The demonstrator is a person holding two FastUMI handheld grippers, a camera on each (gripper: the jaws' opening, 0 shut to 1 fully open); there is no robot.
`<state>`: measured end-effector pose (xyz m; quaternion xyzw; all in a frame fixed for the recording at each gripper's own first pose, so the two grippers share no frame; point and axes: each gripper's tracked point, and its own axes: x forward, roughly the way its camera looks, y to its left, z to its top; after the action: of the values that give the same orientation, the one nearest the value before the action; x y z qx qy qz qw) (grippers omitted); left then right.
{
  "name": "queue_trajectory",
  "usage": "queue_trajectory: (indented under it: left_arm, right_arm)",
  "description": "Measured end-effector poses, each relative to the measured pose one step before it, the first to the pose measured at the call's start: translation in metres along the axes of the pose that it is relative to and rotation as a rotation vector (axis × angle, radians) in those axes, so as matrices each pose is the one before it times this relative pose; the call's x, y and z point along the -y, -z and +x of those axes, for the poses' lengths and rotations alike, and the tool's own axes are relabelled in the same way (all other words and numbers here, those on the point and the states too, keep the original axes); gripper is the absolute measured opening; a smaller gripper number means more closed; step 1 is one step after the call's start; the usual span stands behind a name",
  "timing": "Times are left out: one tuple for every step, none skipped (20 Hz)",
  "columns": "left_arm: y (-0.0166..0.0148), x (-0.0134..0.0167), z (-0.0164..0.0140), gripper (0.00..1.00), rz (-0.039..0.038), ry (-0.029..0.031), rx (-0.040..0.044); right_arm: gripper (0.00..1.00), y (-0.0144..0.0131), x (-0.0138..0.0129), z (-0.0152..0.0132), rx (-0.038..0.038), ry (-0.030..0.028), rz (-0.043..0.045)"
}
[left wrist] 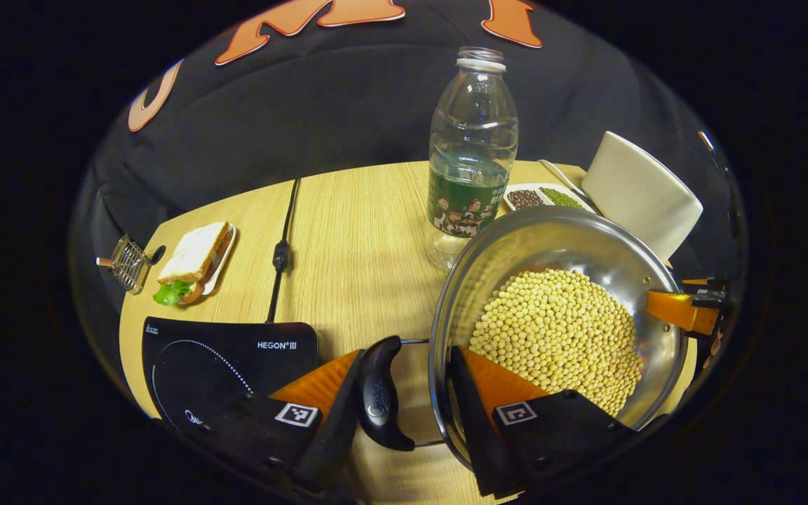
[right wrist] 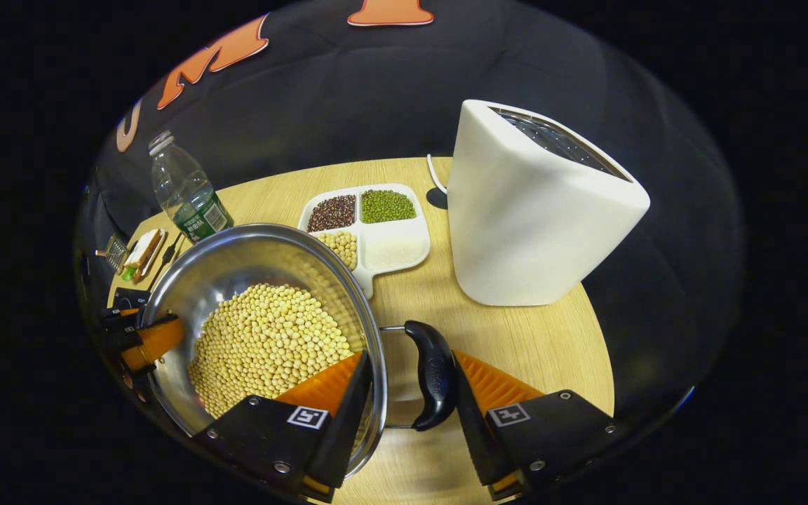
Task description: First push the handle of the pot to place it horizontally, then grasp the pot with both hands and set it on the induction cooktop.
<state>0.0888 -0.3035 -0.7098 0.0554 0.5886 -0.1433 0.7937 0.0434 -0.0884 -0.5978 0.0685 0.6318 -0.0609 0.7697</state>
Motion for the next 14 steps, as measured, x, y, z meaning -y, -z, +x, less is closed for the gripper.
queue_trajectory:
  left_arm:
    - [-0.00169, 0.00004, 0.00020, 0.75, -0.00124, 0.00126, 0.01438]
    - [-0.00088, -0.00030, -0.00098, 0.74, 0.00137, -0.00530, 0.00521]
    - [-0.00056, 0.00018, 0.00037, 0.75, 0.00467, -0.00735, 0.00868]
    - [0.00072, -0.00005, -0.00065, 0.75, 0.00893, -0.00387, 0.00105]
    - [-0.00081, 0.00143, -0.00025, 0.74, -0.00945, -0.00148, 0.00372]
    - [0.00171, -0.00092, -0.00137, 0.70, 0.00015, -0.00017, 0.00024]
    - [-0.00082, -0.00006, -0.00075, 0.72, -0.00949, -0.00276, 0.00561]
    - [-0.00155, -0.00064, -0.00375, 0.74, -0.00551, 0.00123, 0.00815]
    - [-0.00116, -0.00172, -0.00488, 0.72, -0.00411, -0.00200, 0.00983]
    - [-0.00428, -0.00163, -0.00794, 0.74, 0.00567, -0.00312, 0.01189]
    - [-0.00482, -0.00074, -0.01107, 0.72, 0.00595, -0.00532, 0.01642]
    - [-0.00508, -0.00269, -0.01282, 0.72, 0.00552, -0.00505, 0.01387]
    - [-0.00412, -0.00356, -0.00912, 0.71, 0.00213, -0.00645, 0.01343]
    - [-0.00328, -0.00493, -0.01013, 0.71, 0.00313, -0.00628, 0.00902]
  right_arm:
    - [0.67, 0.00100, 0.00100, -0.00181, 0.00377, -0.00351, -0.00549]
    - [0.65, 0.00028, -0.00001, 0.00008, 0.00742, 0.00275, -0.01403]
    - [0.65, -0.00072, 0.00013, -0.00012, 0.00537, 0.00685, -0.01458]
    - [0.64, -0.00001, -0.00080, -0.00121, 0.00187, 0.01089, -0.00618]
    - [0.63, -0.00009, -0.00086, -0.00045, 0.00282, 0.01094, -0.00448]
    - [0.62, -0.00043, -0.00072, -0.00050, 0.00652, 0.00384, -0.00463]
    - [0.62, -0.00053, 0.00032, -0.00265, 0.00665, 0.00445, -0.00395]
    - [0.56, -0.00251, 0.00140, -0.00521, 0.01279, 0.00785, -0.00031]
    - [0.60, -0.00380, 0.00232, -0.00469, 0.01660, 0.00773, -0.00178]
    - [0.60, -0.00159, 0.00102, -0.00169, 0.00901, 0.00414, 0.00084]
    - [0.55, -0.00102, 0.00054, -0.00276, 0.00902, 0.00011, -0.00067]
    - [0.60, 0.00230, 0.00028, 0.00085, 0.00784, -0.00181, 0.00467]
    - [0.60, 0.00344, -0.00183, 0.00223, 0.00512, -0.00295, 0.00248]
    - [0.60, 0.00393, -0.00243, 0.00615, 0.00902, -0.00342, -0.00087]
